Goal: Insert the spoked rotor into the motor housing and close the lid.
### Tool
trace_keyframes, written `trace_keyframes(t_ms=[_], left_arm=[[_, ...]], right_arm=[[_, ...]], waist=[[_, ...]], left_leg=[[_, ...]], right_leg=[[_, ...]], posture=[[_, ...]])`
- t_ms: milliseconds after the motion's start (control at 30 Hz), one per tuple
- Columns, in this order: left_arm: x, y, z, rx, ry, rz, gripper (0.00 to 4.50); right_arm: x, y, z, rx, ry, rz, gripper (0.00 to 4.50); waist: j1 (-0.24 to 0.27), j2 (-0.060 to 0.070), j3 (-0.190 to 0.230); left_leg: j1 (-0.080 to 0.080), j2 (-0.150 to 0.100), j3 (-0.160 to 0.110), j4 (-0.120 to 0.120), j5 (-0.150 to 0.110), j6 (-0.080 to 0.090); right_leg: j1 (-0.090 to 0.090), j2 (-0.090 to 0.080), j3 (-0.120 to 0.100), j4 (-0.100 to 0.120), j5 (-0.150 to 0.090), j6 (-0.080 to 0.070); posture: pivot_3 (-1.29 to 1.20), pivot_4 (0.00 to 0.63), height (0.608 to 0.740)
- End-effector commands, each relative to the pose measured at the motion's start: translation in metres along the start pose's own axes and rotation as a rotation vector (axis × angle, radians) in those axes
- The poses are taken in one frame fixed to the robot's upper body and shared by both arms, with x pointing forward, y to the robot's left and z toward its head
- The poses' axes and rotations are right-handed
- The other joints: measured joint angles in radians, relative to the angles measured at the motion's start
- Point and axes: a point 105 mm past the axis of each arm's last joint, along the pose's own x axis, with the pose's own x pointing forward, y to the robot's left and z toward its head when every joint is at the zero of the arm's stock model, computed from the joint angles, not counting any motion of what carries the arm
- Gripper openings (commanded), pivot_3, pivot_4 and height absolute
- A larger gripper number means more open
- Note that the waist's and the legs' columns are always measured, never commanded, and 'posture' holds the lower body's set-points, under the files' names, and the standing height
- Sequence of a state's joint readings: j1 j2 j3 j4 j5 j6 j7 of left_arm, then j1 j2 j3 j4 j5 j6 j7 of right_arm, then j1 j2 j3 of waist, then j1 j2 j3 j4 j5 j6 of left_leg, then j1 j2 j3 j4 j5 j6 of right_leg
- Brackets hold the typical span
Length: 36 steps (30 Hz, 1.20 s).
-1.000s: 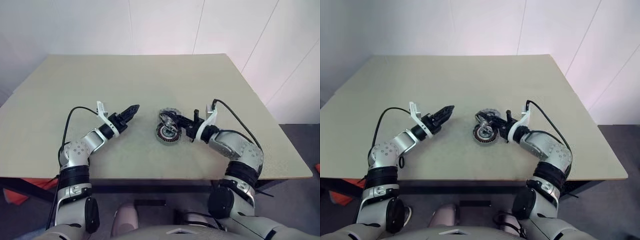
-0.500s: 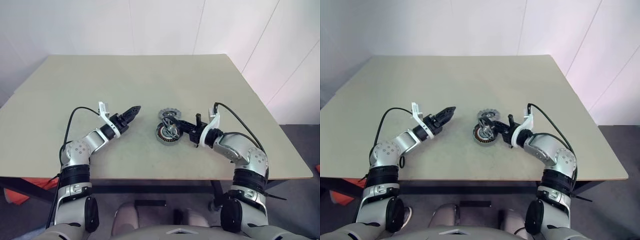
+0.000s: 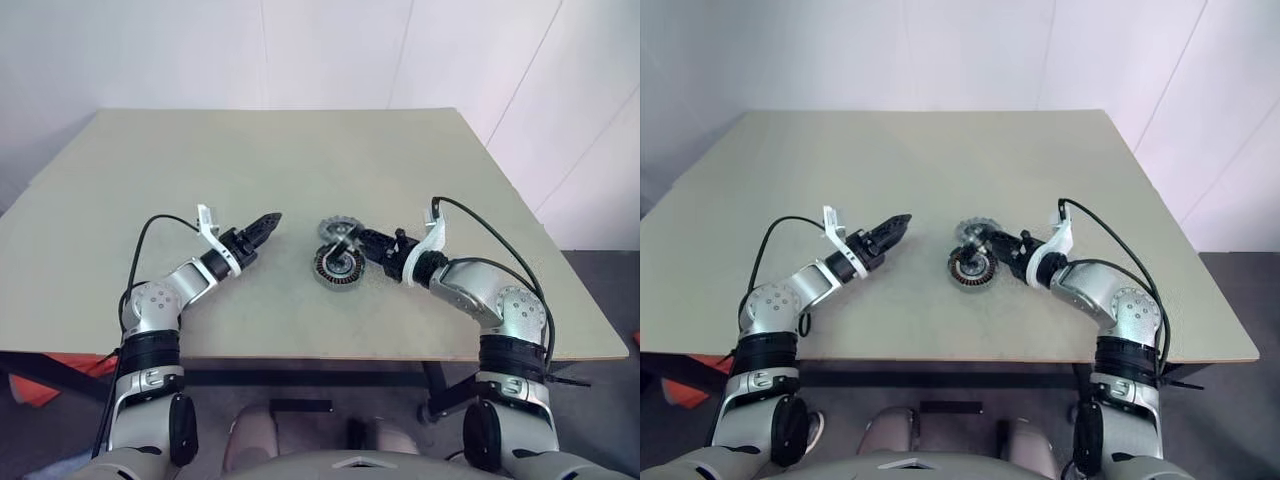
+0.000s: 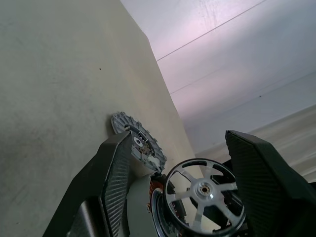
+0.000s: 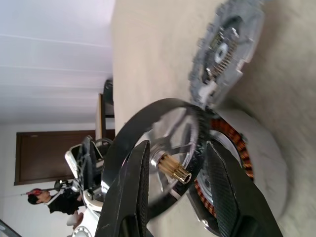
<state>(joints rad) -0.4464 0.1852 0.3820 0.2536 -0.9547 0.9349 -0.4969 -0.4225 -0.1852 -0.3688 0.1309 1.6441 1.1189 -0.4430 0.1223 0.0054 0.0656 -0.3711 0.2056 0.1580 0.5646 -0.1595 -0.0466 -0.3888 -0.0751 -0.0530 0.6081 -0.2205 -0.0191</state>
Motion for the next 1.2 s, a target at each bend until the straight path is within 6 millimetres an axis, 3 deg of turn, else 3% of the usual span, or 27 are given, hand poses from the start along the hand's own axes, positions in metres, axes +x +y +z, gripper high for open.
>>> trace_keyframes(t_ms=[33, 433, 567, 667, 800, 1067, 1200], left_arm=[[0.002, -0.010, 0.006, 0.041, -0.016, -0.030, 3.21], [0.004, -0.010, 0.007, 0.043, -0.011, -0.032, 3.21], [0.004, -0.010, 0.007, 0.044, -0.010, -0.032, 3.21], [0.004, -0.009, 0.007, 0.051, -0.015, -0.028, 3.21], [0.008, -0.004, 0.009, 0.108, -0.029, 0.007, 3.21], [0.060, -0.001, 0.014, 0.377, -0.056, 0.068, 3.21], [0.104, -0.006, 0.003, 0.510, 0.005, 0.095, 3.21]], right_arm=[[-0.002, 0.026, 0.009, -0.084, -0.043, 0.074, 2.04], [-0.013, 0.031, 0.020, -0.206, -0.104, 0.083, 2.04], [-0.017, 0.048, 0.025, -0.389, -0.146, 0.120, 2.04], [-0.016, 0.049, 0.030, -0.558, -0.181, 0.091, 2.04], [-0.011, 0.050, 0.034, -0.625, -0.199, 0.102, 2.04], [-0.005, 0.052, 0.037, -0.682, -0.224, 0.104, 2.04], [-0.007, 0.053, 0.040, -0.703, -0.248, 0.101, 2.04]], waist=[[0.003, 0.000, 0.000], [0.005, 0.000, 0.000], [0.005, 0.000, 0.000], [0.007, 0.000, 0.000], [0.007, 0.000, 0.000], [0.017, 0.000, 0.000], [0.028, -0.001, 0.000]], left_leg=[[0.000, 0.000, 0.000, 0.000, 0.000, 0.000], [0.000, 0.000, 0.000, 0.001, 0.000, 0.000], [-0.001, 0.000, -0.001, 0.001, 0.000, 0.000], [-0.001, 0.000, -0.002, 0.002, 0.000, 0.000], [-0.001, 0.000, -0.002, 0.002, 0.000, 0.000], [-0.003, 0.000, -0.004, 0.006, 0.000, 0.001], [-0.004, -0.001, -0.005, 0.007, 0.000, 0.001]], right_leg=[[0.000, 0.000, 0.000, 0.000, 0.000, 0.000], [0.000, 0.000, 0.000, 0.000, 0.000, 0.000], [0.000, 0.000, 0.000, 0.000, 0.000, 0.000], [0.001, 0.000, 0.000, 0.000, 0.000, 0.001], [0.001, 0.000, 0.000, 0.000, 0.000, 0.001], [0.002, -0.001, 0.000, 0.000, 0.000, 0.000], [0.002, -0.002, 0.000, 0.000, 0.001, 0.000]], posture=[[0.00, 0.000, 0.740], [0.00, 0.000, 0.740], [0.00, 0.000, 0.740], [0.00, 0.000, 0.740], [0.00, 0.000, 0.740], [0.00, 0.000, 0.740], [0.00, 0.000, 0.740]])
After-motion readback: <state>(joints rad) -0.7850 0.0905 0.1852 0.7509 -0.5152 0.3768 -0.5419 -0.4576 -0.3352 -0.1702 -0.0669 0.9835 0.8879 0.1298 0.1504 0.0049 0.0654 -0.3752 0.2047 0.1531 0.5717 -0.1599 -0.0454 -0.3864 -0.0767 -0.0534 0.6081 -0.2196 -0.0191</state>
